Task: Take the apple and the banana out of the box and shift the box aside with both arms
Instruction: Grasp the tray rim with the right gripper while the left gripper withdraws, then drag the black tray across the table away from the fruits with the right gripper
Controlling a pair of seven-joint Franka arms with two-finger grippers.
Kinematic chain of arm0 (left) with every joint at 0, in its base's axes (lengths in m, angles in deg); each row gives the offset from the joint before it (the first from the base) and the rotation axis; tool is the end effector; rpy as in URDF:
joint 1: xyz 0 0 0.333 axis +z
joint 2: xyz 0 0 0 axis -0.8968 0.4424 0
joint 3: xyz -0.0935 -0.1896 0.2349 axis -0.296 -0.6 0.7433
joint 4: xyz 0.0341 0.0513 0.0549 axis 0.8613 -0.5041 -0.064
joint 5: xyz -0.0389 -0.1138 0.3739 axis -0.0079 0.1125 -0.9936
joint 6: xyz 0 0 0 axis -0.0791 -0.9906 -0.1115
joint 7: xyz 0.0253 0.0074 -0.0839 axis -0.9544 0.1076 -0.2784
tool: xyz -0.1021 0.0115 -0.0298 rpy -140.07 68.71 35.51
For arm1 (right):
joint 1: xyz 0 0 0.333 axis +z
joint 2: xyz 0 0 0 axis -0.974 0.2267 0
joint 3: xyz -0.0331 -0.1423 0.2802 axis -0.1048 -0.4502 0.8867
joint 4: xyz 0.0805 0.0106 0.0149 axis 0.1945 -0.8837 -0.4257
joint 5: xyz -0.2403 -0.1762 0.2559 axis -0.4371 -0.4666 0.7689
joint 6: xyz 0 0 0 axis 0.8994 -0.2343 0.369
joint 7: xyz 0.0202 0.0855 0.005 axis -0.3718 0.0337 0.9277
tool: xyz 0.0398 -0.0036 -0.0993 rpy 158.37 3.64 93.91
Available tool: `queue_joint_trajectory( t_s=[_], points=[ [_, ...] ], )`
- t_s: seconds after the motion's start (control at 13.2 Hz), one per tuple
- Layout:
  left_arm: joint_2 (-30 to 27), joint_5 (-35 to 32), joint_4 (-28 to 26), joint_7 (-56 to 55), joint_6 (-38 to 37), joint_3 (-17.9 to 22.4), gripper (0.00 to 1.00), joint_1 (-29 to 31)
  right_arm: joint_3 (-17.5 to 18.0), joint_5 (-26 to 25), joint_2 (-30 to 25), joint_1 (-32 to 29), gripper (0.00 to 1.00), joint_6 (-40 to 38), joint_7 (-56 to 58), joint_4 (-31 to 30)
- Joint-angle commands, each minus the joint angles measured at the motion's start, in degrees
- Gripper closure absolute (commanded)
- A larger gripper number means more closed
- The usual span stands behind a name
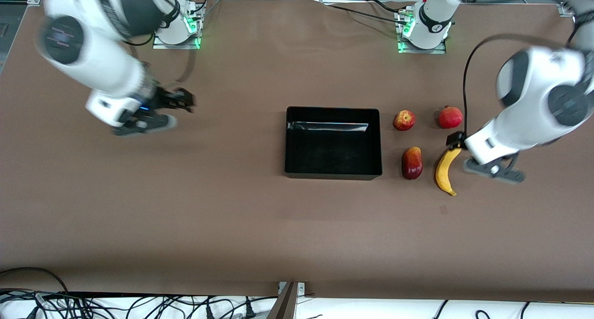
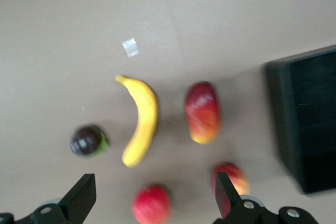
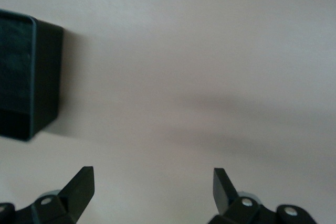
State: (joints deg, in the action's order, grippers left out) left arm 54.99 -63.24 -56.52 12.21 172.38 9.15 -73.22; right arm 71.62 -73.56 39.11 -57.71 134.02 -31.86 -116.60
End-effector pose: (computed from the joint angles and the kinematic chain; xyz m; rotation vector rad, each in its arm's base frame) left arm 0.6151 -0.0670 0.4796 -3.1211 0.2873 0.1751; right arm 0.5616 0.2491 0.4738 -3.0821 -0.2544 0.1508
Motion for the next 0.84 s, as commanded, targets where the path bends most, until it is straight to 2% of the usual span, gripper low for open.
queue_joint_trajectory(
  t_s=[0.0,0.08,0.15,0.38,0.61,0.68,0.76],
  points=[
    [-7.06,1.19,1.37,-9.1,-5.48,-5.9,0.0,3.83,-0.34,0.52,7.03,7.32,0.0,8.67,-8.88,1.44],
    [-10.06,-1.52,0.76,-12.28,-5.66,-9.43,0.0,7.33,-0.34,0.52,9.23,9.53,0.0,12.19,-12.48,1.44],
    [-10.97,-3.12,-0.21,-12.92,-5.57,-10.51,0.0,9.11,-0.34,0.43,11.6,11.55,0.0,15.27,-16.34,1.44],
    [-13.69,-2.52,-5.12,-12.22,-5.14,-9.99,0.0,10.7,-0.43,-0.18,17.85,17.89,0.0,23.54,-23.57,1.52],
    [-13.88,-2.43,-4.35,-12.31,-5.14,-9.99,0.0,10.62,-0.69,-0.71,22.68,20.97,0.03,29.09,-28.68,1.79],
    [-13.87,-2.43,-3.91,-12.31,-5.13,-9.99,0.0,10.62,-0.78,-1.32,24.0,21.67,0.14,30.14,-28.78,2.22],
    [-13.87,-2.43,-3.82,-12.31,-5.22,-9.99,0.0,10.62,-0.95,-1.94,25.41,22.73,0.29,30.59,-28.95,2.84]
  ],
)
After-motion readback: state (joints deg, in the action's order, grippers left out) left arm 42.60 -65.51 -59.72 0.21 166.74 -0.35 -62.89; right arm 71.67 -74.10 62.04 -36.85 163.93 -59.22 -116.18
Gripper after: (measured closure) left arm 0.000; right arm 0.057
